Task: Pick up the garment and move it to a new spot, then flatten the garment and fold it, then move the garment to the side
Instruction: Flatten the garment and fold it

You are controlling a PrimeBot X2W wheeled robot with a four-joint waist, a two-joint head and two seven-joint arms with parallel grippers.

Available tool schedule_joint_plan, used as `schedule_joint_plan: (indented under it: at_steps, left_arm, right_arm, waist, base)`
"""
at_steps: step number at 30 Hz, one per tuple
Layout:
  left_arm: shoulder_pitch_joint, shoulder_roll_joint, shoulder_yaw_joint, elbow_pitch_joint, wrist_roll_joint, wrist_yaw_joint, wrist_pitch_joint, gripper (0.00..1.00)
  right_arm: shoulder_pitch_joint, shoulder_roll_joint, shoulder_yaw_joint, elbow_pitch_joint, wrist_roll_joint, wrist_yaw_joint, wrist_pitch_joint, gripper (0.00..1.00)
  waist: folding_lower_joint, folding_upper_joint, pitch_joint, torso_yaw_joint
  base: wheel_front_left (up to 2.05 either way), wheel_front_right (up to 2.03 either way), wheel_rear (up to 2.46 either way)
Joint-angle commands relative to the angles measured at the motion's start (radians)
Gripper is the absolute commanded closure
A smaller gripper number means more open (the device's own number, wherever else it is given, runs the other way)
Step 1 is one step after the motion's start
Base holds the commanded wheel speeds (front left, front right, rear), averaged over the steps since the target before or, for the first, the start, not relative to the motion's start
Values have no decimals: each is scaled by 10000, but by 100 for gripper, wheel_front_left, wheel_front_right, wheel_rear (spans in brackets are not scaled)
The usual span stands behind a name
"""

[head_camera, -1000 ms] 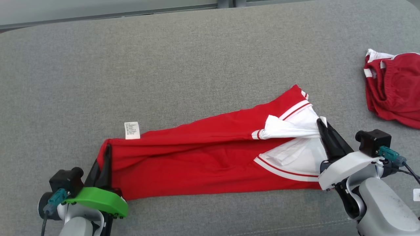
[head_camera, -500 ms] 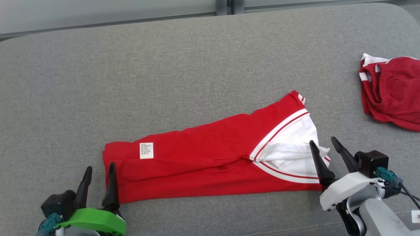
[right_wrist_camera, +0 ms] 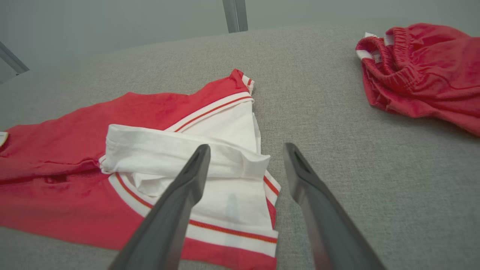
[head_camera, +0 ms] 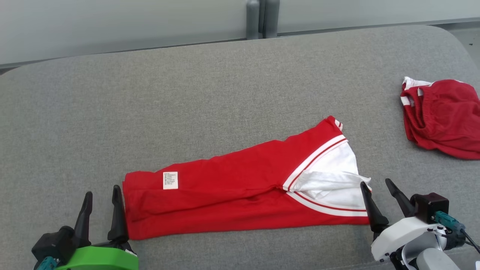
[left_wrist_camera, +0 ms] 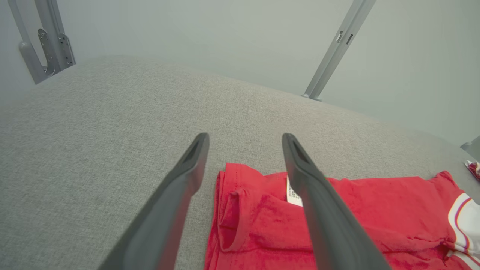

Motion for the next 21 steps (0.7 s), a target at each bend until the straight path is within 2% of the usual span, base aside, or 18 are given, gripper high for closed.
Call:
schedule_joint_plan:
  at_steps: [1, 9, 21]
  left_arm:
    - [196, -64, 77, -84, 148, -40, -27, 0]
    - [268, -136, 38, -149, 437, 59, -27, 0]
    - [453, -182, -192, -253, 831, 239, -27, 0]
  right_arm:
    - [221, -39, -51, -94, -50, -15, 95, 0]
    - [406, -76, -146, -292, -114, -15, 426, 0]
    - [27, -315, -93, -327, -154, -15, 986, 0]
  waist:
    - [0, 1, -301, -39]
    - [0, 1, -832, 23]
    - [0, 1, -1111, 534]
  base:
    - [0, 0, 0]
    - [0, 0, 0]
    - [0, 0, 0]
